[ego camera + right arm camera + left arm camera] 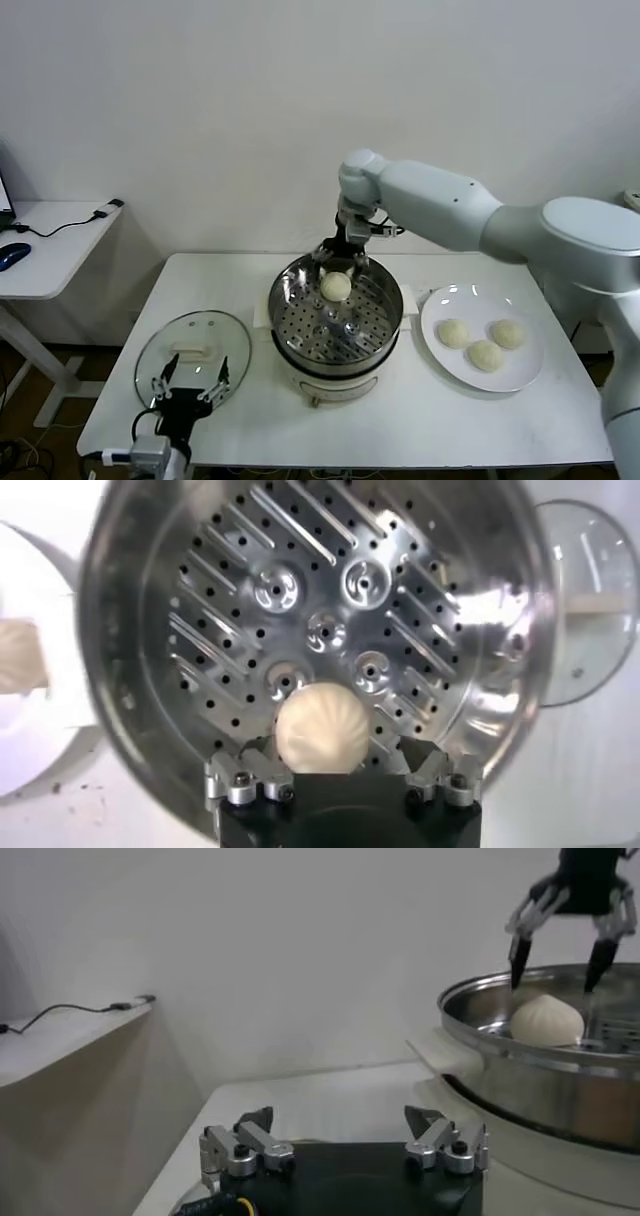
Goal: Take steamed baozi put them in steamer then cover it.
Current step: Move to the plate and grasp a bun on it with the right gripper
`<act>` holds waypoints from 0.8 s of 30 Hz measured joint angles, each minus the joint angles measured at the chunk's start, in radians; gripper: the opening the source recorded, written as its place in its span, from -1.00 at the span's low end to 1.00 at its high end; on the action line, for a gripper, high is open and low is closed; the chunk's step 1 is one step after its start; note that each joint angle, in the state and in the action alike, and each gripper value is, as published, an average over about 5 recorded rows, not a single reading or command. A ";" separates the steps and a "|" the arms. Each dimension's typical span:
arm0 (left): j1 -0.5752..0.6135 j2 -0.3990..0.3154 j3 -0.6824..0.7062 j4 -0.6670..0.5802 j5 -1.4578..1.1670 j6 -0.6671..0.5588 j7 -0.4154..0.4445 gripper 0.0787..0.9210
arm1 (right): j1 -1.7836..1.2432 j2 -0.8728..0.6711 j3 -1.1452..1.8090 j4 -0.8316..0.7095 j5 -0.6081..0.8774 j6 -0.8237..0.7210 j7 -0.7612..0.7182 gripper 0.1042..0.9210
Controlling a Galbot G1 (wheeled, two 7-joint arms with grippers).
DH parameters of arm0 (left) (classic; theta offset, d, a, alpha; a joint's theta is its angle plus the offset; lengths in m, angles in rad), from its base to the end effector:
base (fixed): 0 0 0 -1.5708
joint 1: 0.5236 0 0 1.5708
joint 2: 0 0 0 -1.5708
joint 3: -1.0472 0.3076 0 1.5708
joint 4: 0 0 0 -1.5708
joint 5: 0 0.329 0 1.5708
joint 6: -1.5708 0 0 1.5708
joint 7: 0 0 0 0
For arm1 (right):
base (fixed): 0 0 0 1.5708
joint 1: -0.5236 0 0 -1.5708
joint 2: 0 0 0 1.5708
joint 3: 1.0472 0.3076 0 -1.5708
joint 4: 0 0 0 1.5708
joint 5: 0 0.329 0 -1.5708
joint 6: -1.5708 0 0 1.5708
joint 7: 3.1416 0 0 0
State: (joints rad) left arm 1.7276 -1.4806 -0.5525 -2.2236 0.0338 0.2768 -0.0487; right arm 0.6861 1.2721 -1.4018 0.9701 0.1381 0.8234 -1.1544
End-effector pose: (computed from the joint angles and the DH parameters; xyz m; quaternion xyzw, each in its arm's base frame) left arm 0.1360 0.0172 -0.2472 0.0159 -0.9865 -0.0666 0.1488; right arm 0.5546 0.0980 -0.0046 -0.7008 0.1067 -0.7049 0.0251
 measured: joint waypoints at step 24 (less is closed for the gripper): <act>-0.013 -0.005 -0.010 -0.002 -0.010 -0.014 -0.002 0.77 | 0.477 -0.451 -0.754 0.395 0.585 -0.796 0.163 0.76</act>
State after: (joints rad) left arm 1.7147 -1.4861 -0.5627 -2.2258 0.0241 0.2625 -0.0506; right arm 1.1631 0.8212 -2.1562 1.3652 0.7234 0.0275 -0.9916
